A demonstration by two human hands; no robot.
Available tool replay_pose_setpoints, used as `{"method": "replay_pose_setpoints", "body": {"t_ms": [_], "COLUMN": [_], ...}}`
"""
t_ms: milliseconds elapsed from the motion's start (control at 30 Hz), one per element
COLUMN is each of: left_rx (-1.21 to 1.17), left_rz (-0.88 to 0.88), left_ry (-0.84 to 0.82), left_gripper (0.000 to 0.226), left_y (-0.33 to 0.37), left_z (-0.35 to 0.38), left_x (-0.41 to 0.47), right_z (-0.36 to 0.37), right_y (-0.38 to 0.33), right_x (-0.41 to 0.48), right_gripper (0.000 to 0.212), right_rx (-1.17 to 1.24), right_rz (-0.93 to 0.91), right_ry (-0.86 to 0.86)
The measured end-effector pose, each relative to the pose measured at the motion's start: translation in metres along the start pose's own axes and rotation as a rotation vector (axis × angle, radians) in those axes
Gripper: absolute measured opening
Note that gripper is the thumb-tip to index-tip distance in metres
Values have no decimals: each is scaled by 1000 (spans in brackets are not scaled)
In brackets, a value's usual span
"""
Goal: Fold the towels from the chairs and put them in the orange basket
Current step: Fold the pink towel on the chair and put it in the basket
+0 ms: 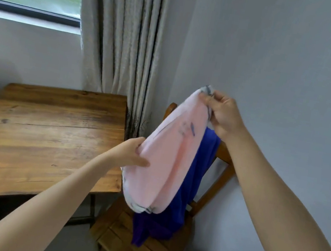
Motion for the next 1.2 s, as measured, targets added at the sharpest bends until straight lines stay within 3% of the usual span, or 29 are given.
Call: {"method": "replay_pose_setpoints", "body": {"t_ms": [67,167,333,433,633,800,900,1067,1200], "left_rx": [-17,-126,-932,-1129,-1047,-1063,-1075,-1039,-1010], "left_rz": [-79,-56,182,253,304,369,421,423,351], "left_ry": [-36,56,240,294,440,554,585,669,696], "left_gripper": [32,17,23,6,42,25,33,42,41], "left_y": [-27,-39,-20,-1,40,76,92,100,88], "left_z": [-8,-49,-123,-148,-190,-210,-211,-175,-110], "left_x": [-9,-22,-39,-38,-32,-47,-68,-118,-159], "right_z": [-17,-37,-51,-50,-58,-59,-56,-70,-98], "right_y": [-20,-40,-48,-51,-56,-77,-93,-92,-56], "right_x": [13,31,46,51,67,77,76,57,19], "right_gripper": [22,22,27,23,21,18,15,11,7], "right_rx": [16,26,-22,-102,-141,-99,-49,54,-12], "right_rz": [-35,-67,-71,-52,-18,-62,-100,-130,-13], "right_ry": [78,165,267,256,300,278,185,62,51]}}
Point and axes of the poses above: each hand's wrist, its own x-axis towards the middle knuckle, its own z-axis out of the palm, y = z × x, the point moved 10 cm from there along x, towards the middle knuckle, and after that the axes turned 1 degree about -z, right-handed, at the moved point
